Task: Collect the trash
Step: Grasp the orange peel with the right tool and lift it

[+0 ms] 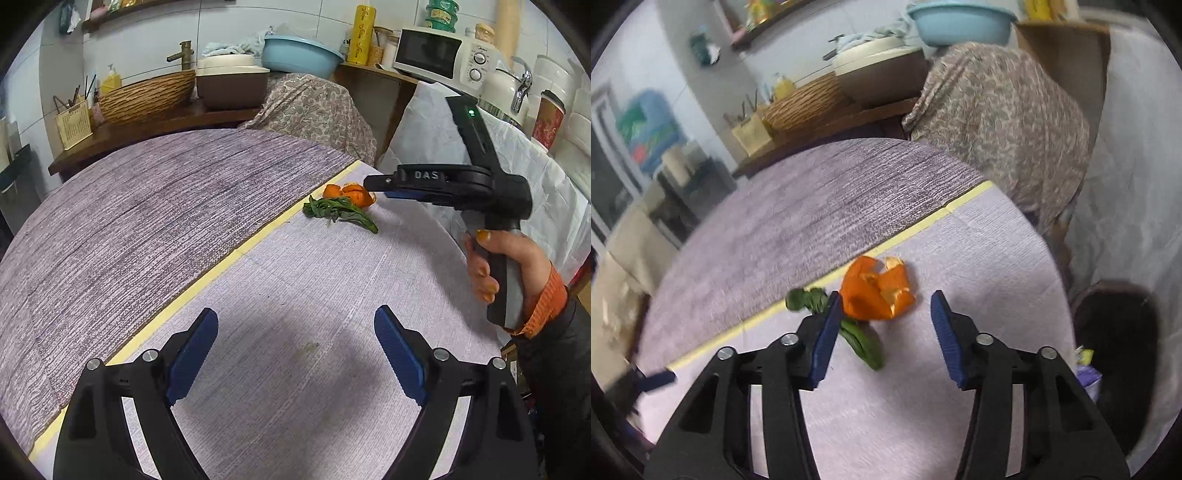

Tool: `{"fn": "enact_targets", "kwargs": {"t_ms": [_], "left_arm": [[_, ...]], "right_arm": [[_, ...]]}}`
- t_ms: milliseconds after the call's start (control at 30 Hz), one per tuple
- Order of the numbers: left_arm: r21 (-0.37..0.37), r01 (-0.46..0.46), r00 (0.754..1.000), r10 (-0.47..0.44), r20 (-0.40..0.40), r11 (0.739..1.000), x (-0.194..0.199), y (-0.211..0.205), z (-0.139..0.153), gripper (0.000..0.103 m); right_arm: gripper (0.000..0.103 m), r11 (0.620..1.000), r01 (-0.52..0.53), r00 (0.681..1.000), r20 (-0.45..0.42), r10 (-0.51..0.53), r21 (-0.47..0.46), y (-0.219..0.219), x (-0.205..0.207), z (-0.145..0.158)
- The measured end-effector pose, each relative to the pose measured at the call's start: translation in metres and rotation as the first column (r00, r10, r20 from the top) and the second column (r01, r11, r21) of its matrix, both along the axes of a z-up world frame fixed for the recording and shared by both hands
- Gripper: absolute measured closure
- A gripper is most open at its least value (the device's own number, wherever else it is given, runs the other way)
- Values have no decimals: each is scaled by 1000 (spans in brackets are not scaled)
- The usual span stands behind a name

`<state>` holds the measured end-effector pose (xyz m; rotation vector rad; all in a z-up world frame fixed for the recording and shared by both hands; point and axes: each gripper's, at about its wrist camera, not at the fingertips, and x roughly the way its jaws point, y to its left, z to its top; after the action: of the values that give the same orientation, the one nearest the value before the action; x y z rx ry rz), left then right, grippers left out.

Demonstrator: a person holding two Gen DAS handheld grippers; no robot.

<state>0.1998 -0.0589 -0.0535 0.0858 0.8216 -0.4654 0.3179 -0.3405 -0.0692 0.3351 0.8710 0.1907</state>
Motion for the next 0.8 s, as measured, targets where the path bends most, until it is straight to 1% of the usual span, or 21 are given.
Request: {"fn": "enact_targets", "kwargs": {"t_ms": [67,133,233,267,300,333,400,467,567,633,700,800], "left_arm": [[1,2,1000,-2,-2,1000,3,-1,0,18],[2,6,1000,-6,-3,1000,6,-3,0,18],[0,14,1000,-14,-8,1000,10,-7,1,18],[1,18,1000,-18,-10,1000,11,-9,0,18],[6,20,1000,-20,-9,1000,14,-12,0,18],[11,22,1000,-22,-7,1000,15,-14,0,18],[22,28,1000,-28,-9,999,20,-20,0,18],[32,34,999,-34,-8,999,25,-27,-1,18],[60,47,999,-47,2,997,31,-38,-1,18],[66,50,999,-50,-1,997,35,-43,-1,18],[53,55,998,-54,-10,997,37,-46,-1,18],[51,55,998,-55,-5,997,34,-49,0,18]], "right_arm": [[62,1000,12,999,-30,-12,14,0,8,-5],[63,999,34,999,-43,-33,40,-1,14,-8],[67,996,39,998,-61,-35,76,-1,19,-10],[74,996,38,997,-67,-32,86,-1,19,-10],[86,994,36,997,-72,-29,100,-2,20,-11],[92,992,31,996,-82,-21,123,-3,20,-12],[99,988,30,997,-71,-19,154,-6,18,-10],[102,991,24,999,-38,-19,134,-5,12,-5],[102,993,9,1000,-6,-9,117,-5,4,4],[102,996,-13,1000,-5,13,91,-3,4,7],[101,999,0,1000,-14,0,41,-2,7,7],[98,997,9,999,-47,-5,77,-4,13,0]]}}
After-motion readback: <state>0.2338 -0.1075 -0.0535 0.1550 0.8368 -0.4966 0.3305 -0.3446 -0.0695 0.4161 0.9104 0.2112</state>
